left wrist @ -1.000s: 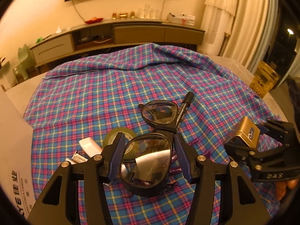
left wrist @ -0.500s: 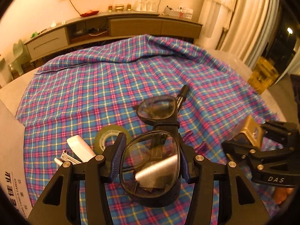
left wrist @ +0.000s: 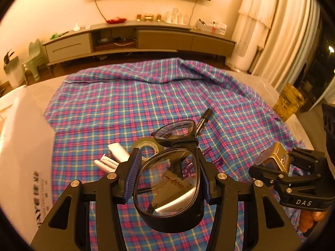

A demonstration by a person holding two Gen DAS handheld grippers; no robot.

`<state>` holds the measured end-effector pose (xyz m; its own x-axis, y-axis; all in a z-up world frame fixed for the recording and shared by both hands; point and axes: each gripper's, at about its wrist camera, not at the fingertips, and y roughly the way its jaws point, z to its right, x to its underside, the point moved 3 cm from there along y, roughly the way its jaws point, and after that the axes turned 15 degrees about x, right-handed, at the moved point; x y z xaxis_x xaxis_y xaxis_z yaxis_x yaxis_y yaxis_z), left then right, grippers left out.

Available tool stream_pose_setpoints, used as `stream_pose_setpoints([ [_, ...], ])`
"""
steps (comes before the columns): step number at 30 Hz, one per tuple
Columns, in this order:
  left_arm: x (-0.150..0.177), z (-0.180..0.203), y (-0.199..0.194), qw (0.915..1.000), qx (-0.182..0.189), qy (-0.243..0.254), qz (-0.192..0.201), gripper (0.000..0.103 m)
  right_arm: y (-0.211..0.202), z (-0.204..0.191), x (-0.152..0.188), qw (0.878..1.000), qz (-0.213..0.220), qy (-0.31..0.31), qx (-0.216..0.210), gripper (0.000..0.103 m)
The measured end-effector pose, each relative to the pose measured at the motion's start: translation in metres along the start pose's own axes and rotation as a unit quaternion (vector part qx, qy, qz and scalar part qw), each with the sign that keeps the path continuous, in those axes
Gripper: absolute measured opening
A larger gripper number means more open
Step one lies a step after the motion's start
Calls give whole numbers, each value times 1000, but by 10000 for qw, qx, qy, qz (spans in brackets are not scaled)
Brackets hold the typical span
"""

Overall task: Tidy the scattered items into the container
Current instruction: 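Lift and carry the tin and glasses with both grippers over the white foam box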

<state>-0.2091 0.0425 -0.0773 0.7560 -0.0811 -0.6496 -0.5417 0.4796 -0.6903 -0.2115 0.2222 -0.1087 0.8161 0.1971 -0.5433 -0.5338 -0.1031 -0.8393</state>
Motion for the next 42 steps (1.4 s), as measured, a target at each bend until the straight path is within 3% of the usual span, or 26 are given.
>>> stream_pose_setpoints([
  [20,24,17,-63,9998,-92,35,193,52,-42,-30,25,9992,196,-147,-306,52],
  [42,32,4,-157,9938,234,-333,1039,52,-87,-104,70,9977,554,-252,-303,52],
])
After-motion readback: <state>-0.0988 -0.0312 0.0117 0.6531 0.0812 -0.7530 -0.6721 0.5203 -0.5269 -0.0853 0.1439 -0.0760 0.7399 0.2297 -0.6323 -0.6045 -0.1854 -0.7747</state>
